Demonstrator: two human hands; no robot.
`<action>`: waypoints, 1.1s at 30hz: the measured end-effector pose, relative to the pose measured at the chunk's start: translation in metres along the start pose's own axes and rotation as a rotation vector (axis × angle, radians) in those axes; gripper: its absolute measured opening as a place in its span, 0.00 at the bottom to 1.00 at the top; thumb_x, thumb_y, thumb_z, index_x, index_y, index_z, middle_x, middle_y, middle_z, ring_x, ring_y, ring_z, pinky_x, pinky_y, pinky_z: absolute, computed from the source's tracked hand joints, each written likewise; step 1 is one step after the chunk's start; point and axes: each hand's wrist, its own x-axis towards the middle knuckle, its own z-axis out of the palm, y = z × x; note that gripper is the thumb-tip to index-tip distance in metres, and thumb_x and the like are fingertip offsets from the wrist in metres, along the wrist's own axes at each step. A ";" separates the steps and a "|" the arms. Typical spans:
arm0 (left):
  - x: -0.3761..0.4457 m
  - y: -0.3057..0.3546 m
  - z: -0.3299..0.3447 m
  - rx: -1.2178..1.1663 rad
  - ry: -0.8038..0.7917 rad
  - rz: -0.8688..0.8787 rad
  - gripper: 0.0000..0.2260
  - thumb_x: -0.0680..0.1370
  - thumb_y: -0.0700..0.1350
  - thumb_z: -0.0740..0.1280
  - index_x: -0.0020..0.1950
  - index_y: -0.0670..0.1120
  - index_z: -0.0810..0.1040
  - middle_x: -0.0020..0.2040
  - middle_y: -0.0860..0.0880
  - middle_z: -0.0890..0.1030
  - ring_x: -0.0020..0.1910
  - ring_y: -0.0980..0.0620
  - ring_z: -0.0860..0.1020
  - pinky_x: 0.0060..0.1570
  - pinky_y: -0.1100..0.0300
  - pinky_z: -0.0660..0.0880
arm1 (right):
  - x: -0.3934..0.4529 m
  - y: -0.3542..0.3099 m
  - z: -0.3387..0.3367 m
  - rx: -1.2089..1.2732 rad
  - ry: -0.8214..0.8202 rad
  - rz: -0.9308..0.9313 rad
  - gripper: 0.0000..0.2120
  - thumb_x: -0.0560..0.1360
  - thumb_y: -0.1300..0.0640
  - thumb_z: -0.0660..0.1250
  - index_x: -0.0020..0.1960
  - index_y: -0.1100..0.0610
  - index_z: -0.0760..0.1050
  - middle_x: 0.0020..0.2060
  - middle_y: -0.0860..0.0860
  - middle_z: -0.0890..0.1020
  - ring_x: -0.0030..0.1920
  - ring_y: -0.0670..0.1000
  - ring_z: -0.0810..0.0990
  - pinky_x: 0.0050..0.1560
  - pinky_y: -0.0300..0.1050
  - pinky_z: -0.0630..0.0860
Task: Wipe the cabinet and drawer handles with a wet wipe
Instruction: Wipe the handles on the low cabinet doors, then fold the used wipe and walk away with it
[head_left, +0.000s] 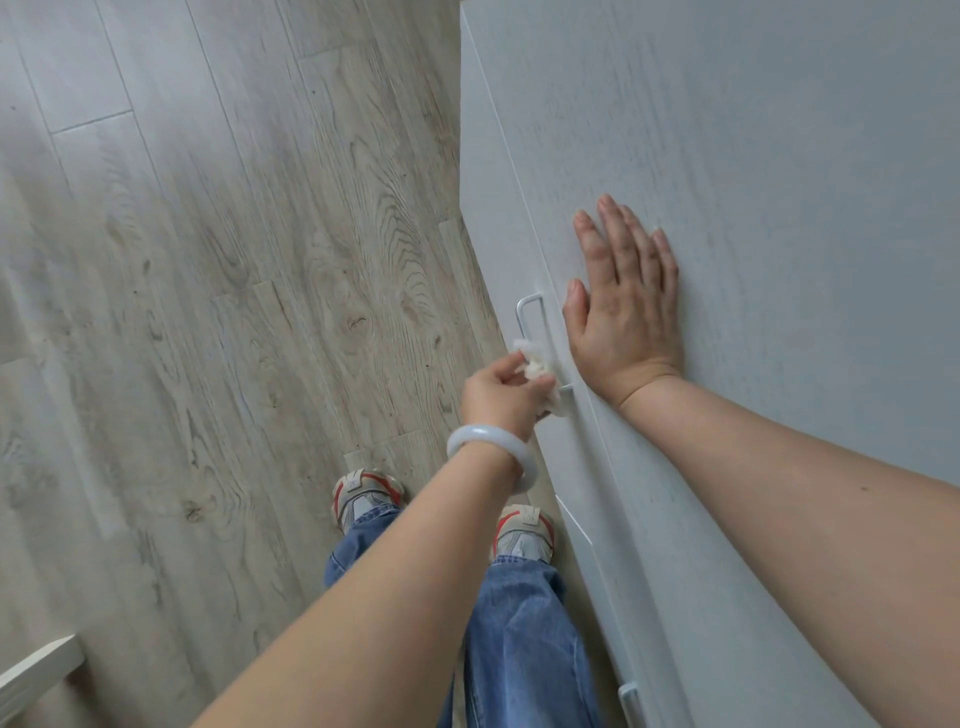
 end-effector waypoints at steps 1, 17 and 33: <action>0.006 0.008 0.000 -0.007 0.012 0.038 0.21 0.75 0.32 0.69 0.67 0.41 0.74 0.53 0.43 0.81 0.51 0.45 0.81 0.51 0.49 0.80 | 0.000 0.000 0.000 0.004 -0.002 -0.002 0.27 0.76 0.53 0.55 0.75 0.56 0.63 0.75 0.55 0.63 0.75 0.54 0.61 0.74 0.57 0.54; -0.008 -0.005 -0.005 0.149 -0.060 0.003 0.06 0.73 0.33 0.72 0.44 0.43 0.79 0.48 0.40 0.82 0.50 0.41 0.81 0.52 0.47 0.80 | 0.000 0.001 0.001 0.033 -0.009 -0.008 0.27 0.76 0.53 0.54 0.74 0.56 0.64 0.74 0.55 0.64 0.74 0.55 0.62 0.74 0.56 0.54; -0.104 0.055 -0.054 0.736 0.089 0.345 0.19 0.76 0.40 0.68 0.67 0.48 0.75 0.53 0.50 0.81 0.52 0.49 0.80 0.44 0.59 0.75 | -0.050 -0.010 -0.076 0.239 -0.626 0.149 0.26 0.80 0.53 0.59 0.76 0.54 0.58 0.78 0.53 0.53 0.77 0.52 0.52 0.75 0.50 0.48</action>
